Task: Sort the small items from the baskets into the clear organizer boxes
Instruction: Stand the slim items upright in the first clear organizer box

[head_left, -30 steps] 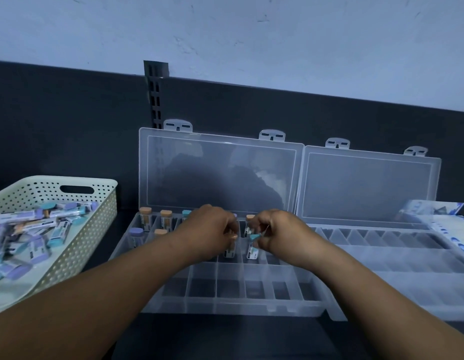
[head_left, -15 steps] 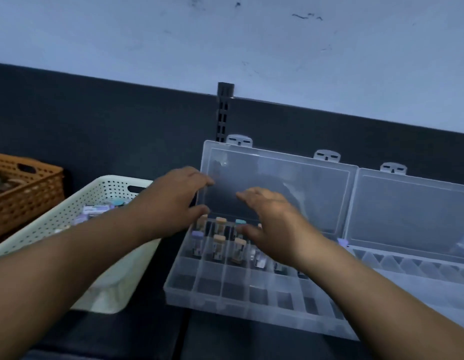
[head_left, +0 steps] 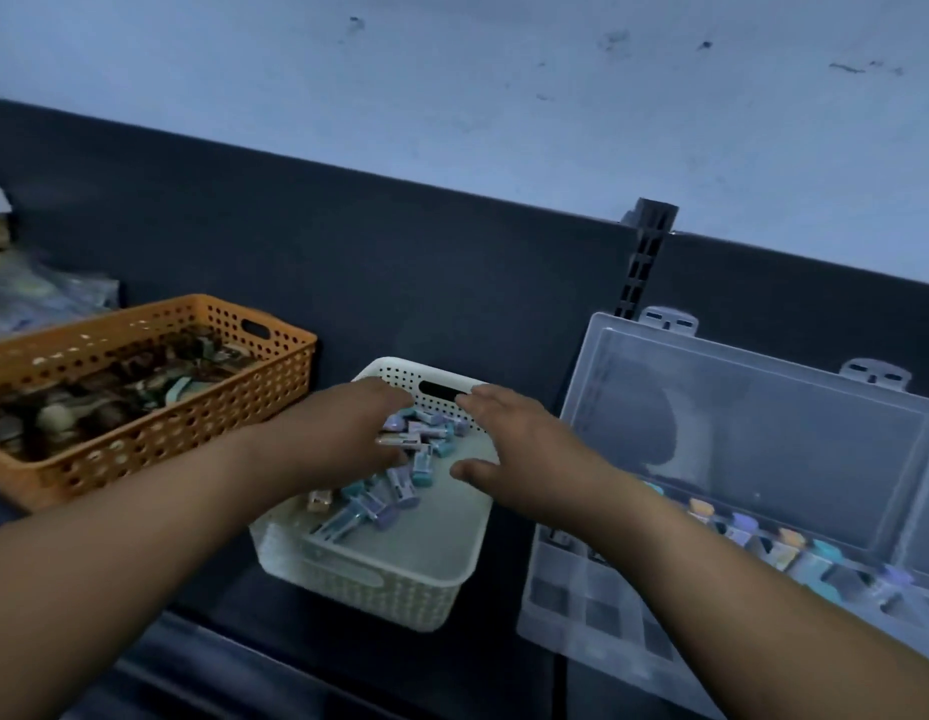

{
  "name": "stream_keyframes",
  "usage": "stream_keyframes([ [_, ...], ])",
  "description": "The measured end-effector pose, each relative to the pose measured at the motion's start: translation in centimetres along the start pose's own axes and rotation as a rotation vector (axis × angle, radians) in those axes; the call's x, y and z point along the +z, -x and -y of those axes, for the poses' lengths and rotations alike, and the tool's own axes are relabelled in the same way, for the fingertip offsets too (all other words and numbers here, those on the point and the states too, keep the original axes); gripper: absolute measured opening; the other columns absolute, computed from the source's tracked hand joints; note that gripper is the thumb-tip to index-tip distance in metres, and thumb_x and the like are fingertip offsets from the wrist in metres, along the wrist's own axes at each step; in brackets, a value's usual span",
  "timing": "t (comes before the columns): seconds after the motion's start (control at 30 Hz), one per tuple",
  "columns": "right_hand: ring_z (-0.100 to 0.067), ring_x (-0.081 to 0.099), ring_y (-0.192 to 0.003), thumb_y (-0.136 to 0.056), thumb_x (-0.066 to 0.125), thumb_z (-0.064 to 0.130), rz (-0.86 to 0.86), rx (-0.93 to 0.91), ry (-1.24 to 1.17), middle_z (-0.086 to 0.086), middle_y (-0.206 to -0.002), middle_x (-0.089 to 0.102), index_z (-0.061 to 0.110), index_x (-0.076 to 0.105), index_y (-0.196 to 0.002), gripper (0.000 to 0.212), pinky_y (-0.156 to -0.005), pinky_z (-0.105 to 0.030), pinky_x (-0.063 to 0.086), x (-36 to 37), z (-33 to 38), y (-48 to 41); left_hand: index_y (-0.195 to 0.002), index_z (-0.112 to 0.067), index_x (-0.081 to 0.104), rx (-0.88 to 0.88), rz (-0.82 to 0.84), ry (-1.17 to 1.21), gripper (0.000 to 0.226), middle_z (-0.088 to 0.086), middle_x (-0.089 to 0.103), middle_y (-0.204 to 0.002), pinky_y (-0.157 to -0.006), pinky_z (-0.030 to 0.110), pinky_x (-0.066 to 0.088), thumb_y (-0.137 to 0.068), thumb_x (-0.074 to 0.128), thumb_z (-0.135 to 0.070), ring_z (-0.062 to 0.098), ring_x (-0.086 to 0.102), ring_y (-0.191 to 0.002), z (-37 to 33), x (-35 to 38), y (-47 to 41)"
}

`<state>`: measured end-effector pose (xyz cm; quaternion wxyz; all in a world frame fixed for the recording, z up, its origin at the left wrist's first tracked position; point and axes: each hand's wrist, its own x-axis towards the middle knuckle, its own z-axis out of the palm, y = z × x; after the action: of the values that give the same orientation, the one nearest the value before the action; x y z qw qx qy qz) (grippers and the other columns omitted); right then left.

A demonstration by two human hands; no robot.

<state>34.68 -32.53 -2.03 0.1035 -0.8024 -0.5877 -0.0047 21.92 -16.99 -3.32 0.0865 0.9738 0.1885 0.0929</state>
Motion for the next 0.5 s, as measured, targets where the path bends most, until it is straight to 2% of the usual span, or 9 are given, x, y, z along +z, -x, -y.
stream_keyframes([
  [0.1,-0.018,0.031,-0.139,-0.088,0.065,0.038,0.060,-0.008,-0.001,-0.001,-0.152,0.033,0.019,0.035,-0.147,0.069,-0.110,-0.028,0.028,1.1,1.0,-1.9,-0.121,-0.026,0.055,0.019,0.075,0.026,0.042,-0.007,0.053,-0.125,-0.089,0.031,0.045,-0.082,0.069,-0.034,0.016,0.053,-0.111,0.6,1.0,-0.2],
  [0.23,-0.022,0.047,-0.123,-0.084,0.069,0.036,0.185,-0.011,0.017,-0.003,-0.135,0.048,0.021,0.050,-0.135,0.057,-0.100,-0.034,0.041,2.4,1.7,-4.1,-0.107,-0.022,0.063,0.045,0.181,0.028,0.031,0.000,0.062,-0.107,-0.066,0.024,0.038,-0.077,0.070,-0.026,0.017,0.058,-0.095,1.0,2.1,-0.7],
  [0.3,-0.024,0.051,-0.116,-0.082,0.070,0.034,0.244,0.000,0.080,-0.005,-0.130,0.051,0.021,0.054,-0.131,0.052,-0.096,-0.037,0.045,3.0,1.8,-5.1,-0.102,-0.023,0.064,0.031,0.226,0.002,0.031,0.000,0.064,-0.103,-0.067,0.025,0.042,-0.074,0.074,-0.029,0.018,0.058,-0.092,1.3,2.4,-0.8],
  [0.37,-0.025,0.055,-0.109,-0.081,0.072,0.030,0.293,0.000,0.125,-0.006,-0.123,0.056,0.022,0.058,-0.127,0.048,-0.091,-0.039,0.048,3.5,1.9,-6.1,-0.108,-0.026,0.067,0.023,0.273,-0.027,0.035,-0.002,0.066,-0.106,-0.076,0.028,0.048,-0.074,0.074,-0.034,0.019,0.059,-0.095,1.8,2.7,-0.8],
  [0.43,-0.025,0.057,-0.106,-0.080,0.074,0.027,0.343,-0.008,0.174,-0.004,-0.119,0.060,0.025,0.059,-0.127,0.049,-0.088,-0.035,0.049,3.7,1.9,-7.0,-0.106,-0.031,0.068,0.040,0.282,-0.040,0.033,-0.004,0.066,-0.107,-0.078,0.028,0.047,-0.074,0.073,-0.037,0.018,0.059,-0.098,2.4,2.9,-0.7],
  [0.5,-0.023,0.057,-0.107,-0.081,0.073,0.024,0.405,-0.006,0.213,-0.001,-0.121,0.060,0.028,0.057,-0.129,0.051,-0.085,-0.030,0.048,3.8,1.8,-7.7,-0.105,-0.034,0.069,0.075,0.273,-0.071,0.030,-0.005,0.067,-0.107,-0.073,0.025,0.041,-0.075,0.071,-0.034,0.018,0.058,-0.101,2.6,3.0,-0.6],
])
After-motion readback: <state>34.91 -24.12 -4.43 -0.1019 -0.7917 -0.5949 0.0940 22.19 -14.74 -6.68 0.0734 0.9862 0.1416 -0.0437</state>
